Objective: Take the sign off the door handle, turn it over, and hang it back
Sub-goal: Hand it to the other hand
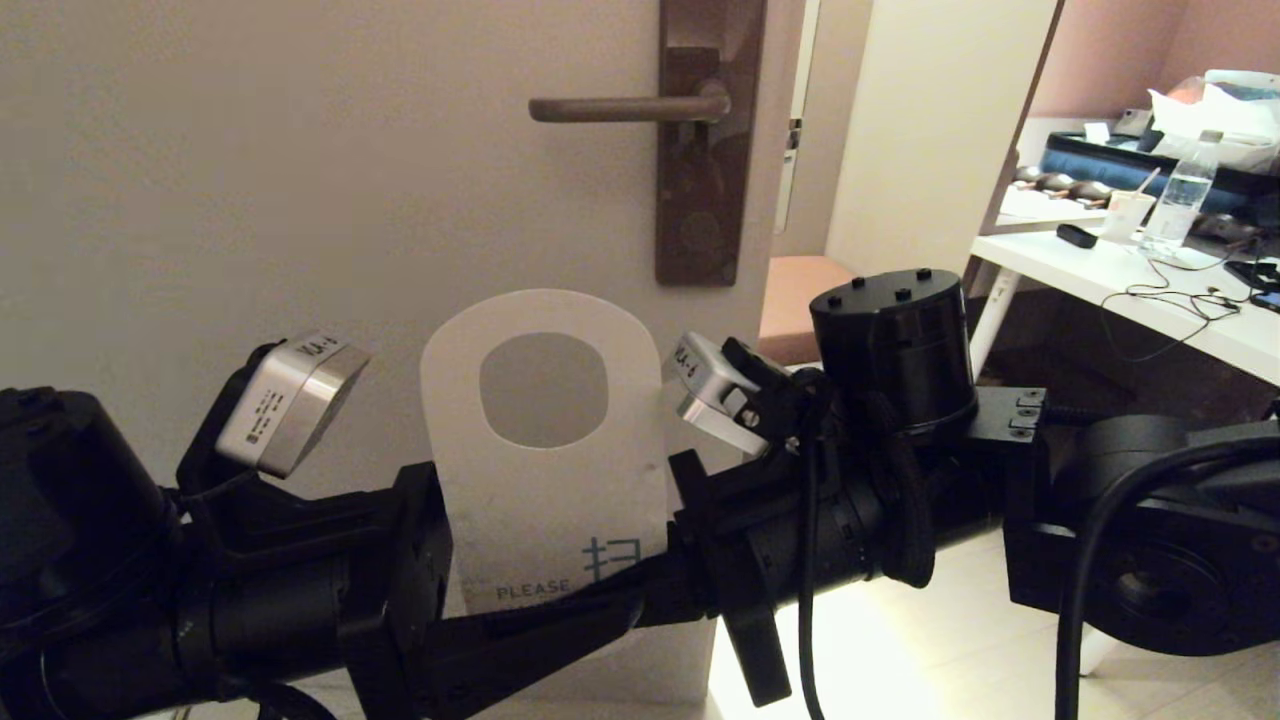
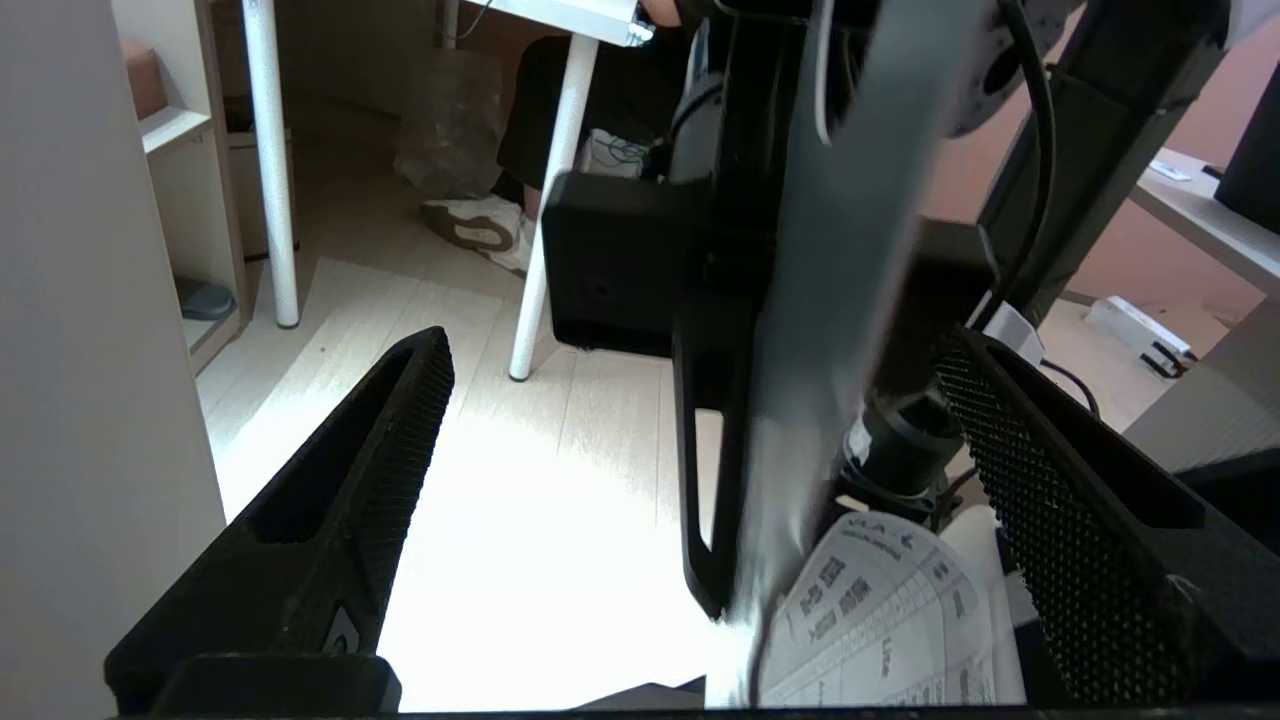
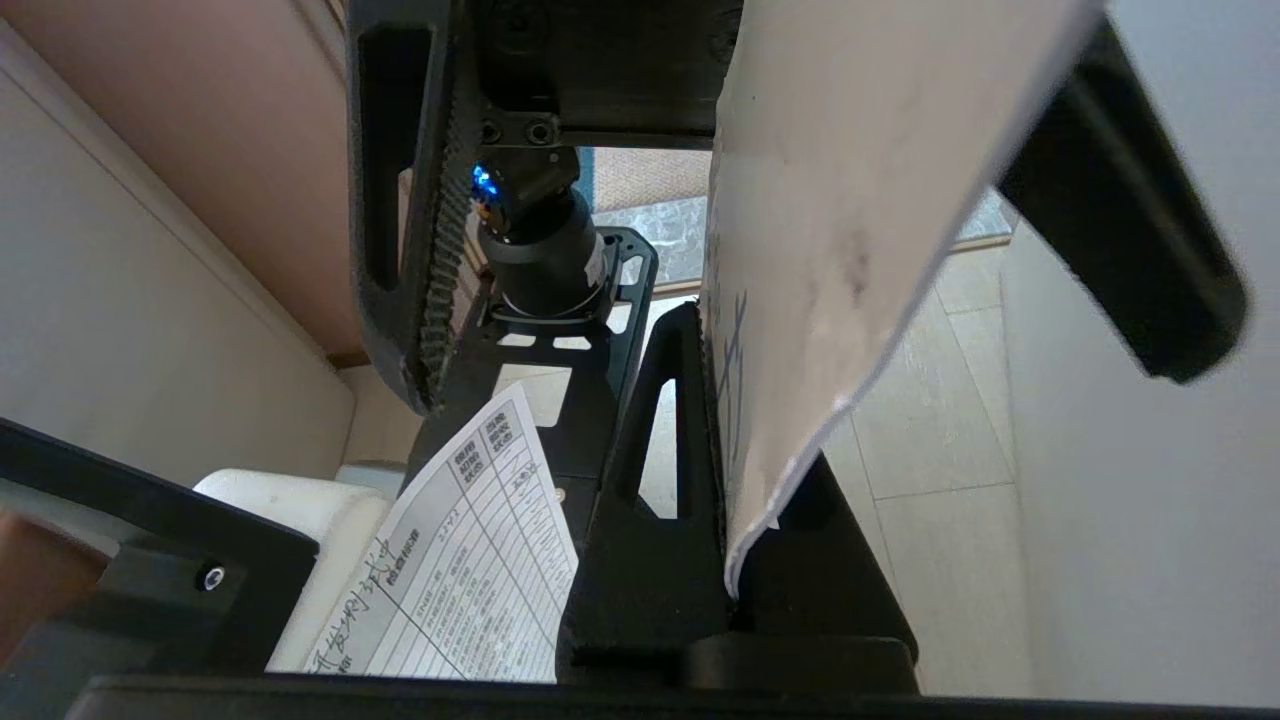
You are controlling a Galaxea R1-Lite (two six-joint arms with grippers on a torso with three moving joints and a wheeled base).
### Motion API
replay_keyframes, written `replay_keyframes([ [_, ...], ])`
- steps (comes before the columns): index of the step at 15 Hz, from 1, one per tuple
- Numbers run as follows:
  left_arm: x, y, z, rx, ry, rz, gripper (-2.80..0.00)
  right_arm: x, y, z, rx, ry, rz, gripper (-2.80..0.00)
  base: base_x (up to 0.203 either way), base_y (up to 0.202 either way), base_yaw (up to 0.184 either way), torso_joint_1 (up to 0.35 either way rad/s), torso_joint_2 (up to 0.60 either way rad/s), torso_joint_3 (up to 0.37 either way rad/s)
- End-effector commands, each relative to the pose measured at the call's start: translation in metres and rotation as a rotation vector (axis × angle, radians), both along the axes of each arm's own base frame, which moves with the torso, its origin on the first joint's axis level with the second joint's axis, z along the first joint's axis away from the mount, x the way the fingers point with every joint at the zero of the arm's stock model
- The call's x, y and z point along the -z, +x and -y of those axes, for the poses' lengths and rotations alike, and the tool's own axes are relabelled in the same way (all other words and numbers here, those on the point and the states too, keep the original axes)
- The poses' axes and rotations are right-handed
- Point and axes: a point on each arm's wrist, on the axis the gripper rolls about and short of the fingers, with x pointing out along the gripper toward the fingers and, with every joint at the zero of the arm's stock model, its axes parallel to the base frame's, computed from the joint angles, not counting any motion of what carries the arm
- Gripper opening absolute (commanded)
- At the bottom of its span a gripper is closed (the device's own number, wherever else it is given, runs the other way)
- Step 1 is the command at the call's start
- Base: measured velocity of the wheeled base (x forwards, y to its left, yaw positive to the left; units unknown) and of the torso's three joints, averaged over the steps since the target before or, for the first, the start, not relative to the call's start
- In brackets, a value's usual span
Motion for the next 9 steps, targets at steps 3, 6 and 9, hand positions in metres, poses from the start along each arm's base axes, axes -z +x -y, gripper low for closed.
replay_keyframes([
  [3, -0.0021, -0.0021, -0.0015, 0.003, -0.021, 0.024, -2.8, -0.0001, -0.0013, -0.0012, -0.011, 0.003, 0.001, -2.8, 0.0, 0.0, 0.0, 0.0, 0.0, 0.0],
  [6, -0.0024, -0.0013, -0.0009, 0.003, -0.021, 0.022, -2.8, -0.0006, -0.0014, -0.001, -0.01, 0.004, 0.004, -2.8, 0.0, 0.0, 0.0, 0.0, 0.0, 0.0],
  [9, -0.0064, 0.0006, 0.0005, 0.003, -0.031, 0.033, -2.8, -0.0014, -0.0013, -0.0012, -0.009, 0.006, 0.006, -2.8, 0.0, 0.0, 0.0, 0.0, 0.0, 0.0],
])
